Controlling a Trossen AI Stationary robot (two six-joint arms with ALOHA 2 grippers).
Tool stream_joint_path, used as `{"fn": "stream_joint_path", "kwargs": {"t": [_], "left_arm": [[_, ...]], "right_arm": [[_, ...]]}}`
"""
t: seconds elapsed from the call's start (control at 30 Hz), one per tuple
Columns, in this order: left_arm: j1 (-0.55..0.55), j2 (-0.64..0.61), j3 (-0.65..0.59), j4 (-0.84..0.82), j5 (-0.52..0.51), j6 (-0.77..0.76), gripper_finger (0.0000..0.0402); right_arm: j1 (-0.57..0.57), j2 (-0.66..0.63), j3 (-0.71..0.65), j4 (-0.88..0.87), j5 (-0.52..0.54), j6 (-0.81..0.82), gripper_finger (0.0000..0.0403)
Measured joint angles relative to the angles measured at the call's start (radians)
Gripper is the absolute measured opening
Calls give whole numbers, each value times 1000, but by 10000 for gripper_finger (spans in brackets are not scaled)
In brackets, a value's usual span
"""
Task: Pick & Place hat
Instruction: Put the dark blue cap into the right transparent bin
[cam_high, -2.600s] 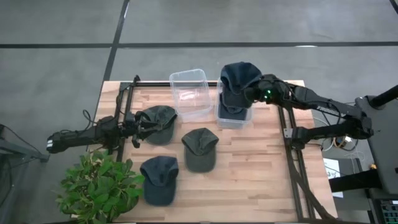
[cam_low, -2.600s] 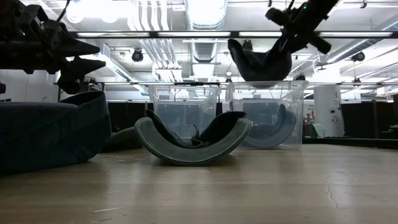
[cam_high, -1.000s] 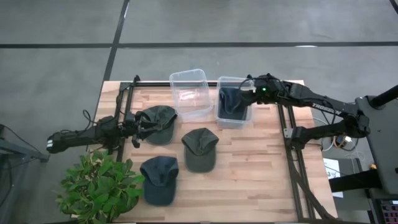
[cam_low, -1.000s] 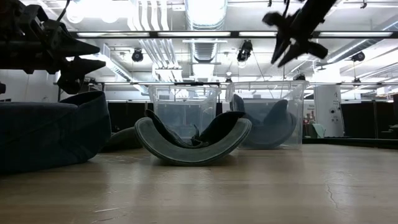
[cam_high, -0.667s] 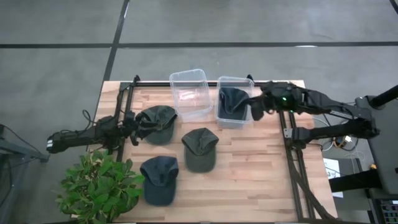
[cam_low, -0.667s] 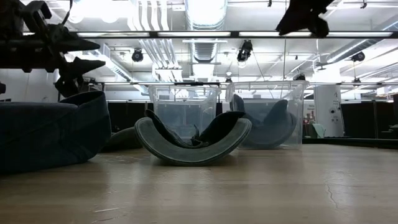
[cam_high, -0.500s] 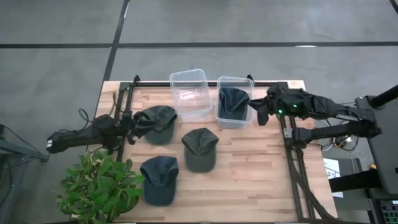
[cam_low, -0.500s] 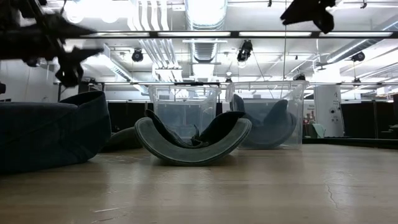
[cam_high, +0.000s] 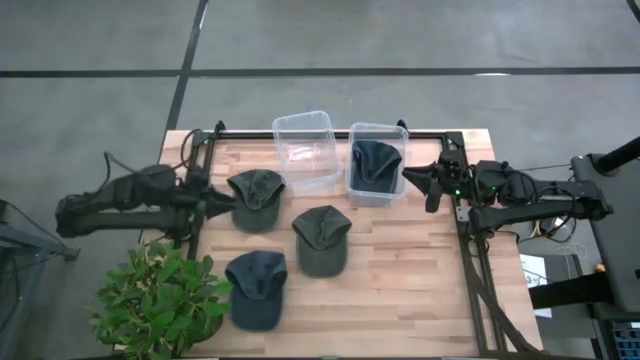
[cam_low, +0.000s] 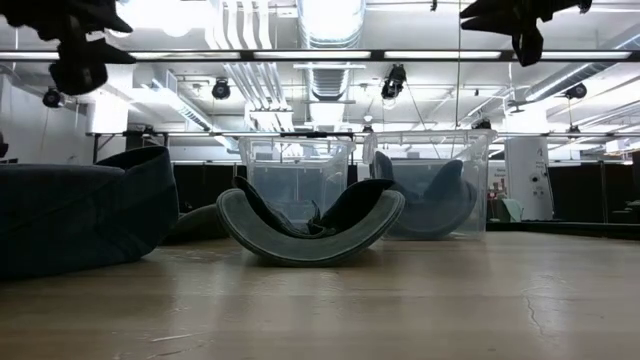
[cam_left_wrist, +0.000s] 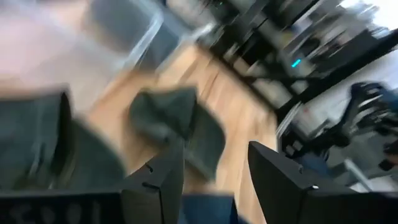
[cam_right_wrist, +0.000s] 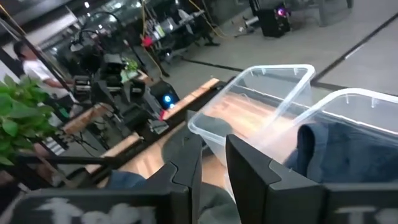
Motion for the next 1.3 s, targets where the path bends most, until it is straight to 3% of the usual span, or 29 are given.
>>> {"fn": "stream_joint_path", "kwargs": {"t": [0.27, 0.5, 0.67, 0.97, 1.3], "left_arm": [[-2, 306, 205, -306, 71, -226, 170], [-5, 456, 160, -320, 338, -369, 170], [-14, 502, 106, -317, 429, -455, 170], [-117, 510, 78, -281, 341, -633, 170], [-363, 534, 78, -246, 224, -844, 170]], "right_arm": [[0, -9, -22, 33, -1, -9, 64], [0, -9, -22, 34, -2, -13, 63], [0, -9, -22, 35, -9, -34, 63], [0, -16, -21, 33, -12, -44, 63], [0, -22, -21, 34, -11, -62, 63]]}}
